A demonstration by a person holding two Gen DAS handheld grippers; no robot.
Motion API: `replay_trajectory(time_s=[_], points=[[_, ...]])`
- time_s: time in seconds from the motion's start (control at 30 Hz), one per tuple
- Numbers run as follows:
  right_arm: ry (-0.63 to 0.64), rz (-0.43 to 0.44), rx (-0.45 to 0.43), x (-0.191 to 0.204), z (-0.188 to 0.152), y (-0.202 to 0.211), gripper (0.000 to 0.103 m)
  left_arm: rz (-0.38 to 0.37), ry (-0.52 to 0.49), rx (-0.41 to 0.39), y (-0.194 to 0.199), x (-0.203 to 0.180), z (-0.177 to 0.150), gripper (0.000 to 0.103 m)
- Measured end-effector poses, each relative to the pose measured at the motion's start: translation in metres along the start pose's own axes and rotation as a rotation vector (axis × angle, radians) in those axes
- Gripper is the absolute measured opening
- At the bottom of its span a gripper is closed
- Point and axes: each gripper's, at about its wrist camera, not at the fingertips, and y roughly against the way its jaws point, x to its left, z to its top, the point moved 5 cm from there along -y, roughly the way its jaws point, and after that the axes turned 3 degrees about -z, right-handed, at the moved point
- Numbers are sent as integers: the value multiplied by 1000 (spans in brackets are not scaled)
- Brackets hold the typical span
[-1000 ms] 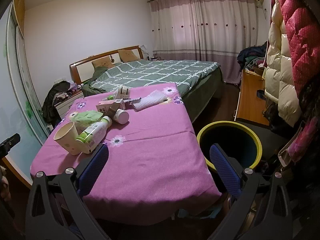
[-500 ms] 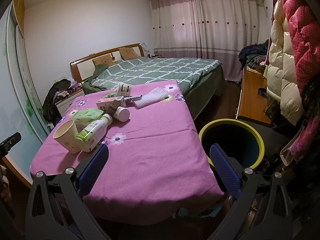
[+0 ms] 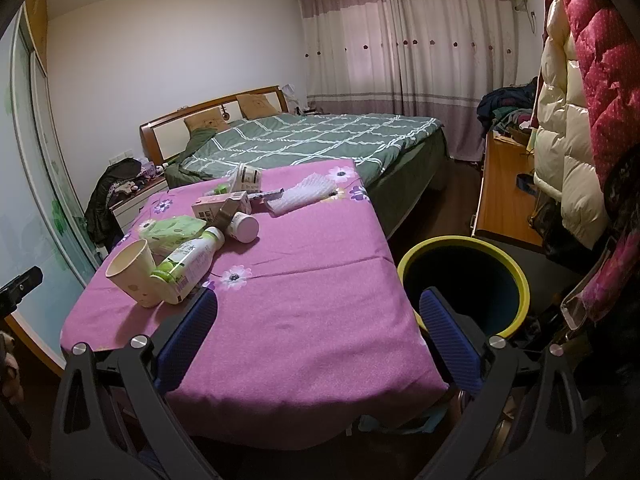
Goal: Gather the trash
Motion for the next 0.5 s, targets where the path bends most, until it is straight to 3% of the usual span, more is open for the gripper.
replay_trajectory(time_s=[0.5], points=[[-4, 4, 8, 0, -2, -3, 97, 1, -2, 7, -4, 2, -1, 99]])
